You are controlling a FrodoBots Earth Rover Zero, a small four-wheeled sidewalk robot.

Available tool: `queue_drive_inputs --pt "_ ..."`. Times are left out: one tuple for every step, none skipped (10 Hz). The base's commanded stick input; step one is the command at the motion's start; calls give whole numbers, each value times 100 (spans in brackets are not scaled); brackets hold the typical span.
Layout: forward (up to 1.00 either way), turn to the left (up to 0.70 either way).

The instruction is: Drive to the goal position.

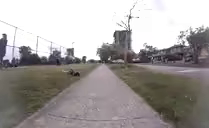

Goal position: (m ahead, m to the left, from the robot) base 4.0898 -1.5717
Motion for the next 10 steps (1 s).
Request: queue_drive_inputs --pt "70 0" --pt "70 0" --pt "70 0" --pt "70 0" --pt "70 0" --pt "70 0" --pt "70 0" --pt "70 0" --pt "70 0" --pt "70 0"
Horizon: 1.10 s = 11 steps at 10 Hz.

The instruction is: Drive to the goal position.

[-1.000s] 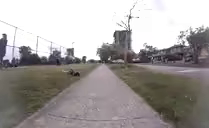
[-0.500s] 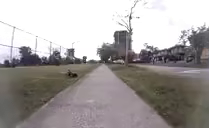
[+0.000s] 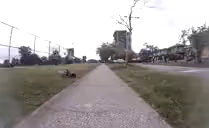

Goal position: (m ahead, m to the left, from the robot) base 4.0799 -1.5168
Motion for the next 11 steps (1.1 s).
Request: queue_drive_inputs --pt "70 0" --pt "70 0" --pt "70 0" --pt "70 0" --pt "70 0" --pt "70 0" --pt "70 0" --pt "70 0" --pt "70 0" --pt "70 0" --pt "70 0"
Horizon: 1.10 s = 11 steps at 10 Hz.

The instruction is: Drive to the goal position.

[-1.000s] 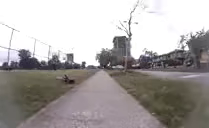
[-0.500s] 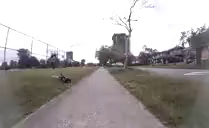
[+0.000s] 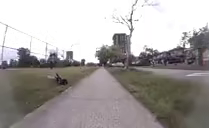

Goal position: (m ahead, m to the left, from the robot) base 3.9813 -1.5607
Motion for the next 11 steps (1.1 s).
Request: queue_drive_inputs --pt "70 0" --pt "70 0" --pt "70 7" --pt "70 16" --pt "70 24" --pt "70 33" --pt "70 27" --pt "70 16" --pt "70 5" --pt "70 0" --pt "70 0"
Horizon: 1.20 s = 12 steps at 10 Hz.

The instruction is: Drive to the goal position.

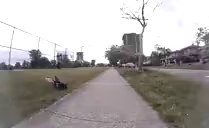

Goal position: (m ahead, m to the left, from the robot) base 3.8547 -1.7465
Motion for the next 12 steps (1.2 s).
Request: queue_drive_inputs --pt "70 0" --pt "70 0" --pt "70 0" --pt "70 0" --pt "70 0" --pt "70 0" --pt "70 0" --pt "70 0" --pt "70 0" --pt "70 0" --pt "70 0" --pt "70 0"
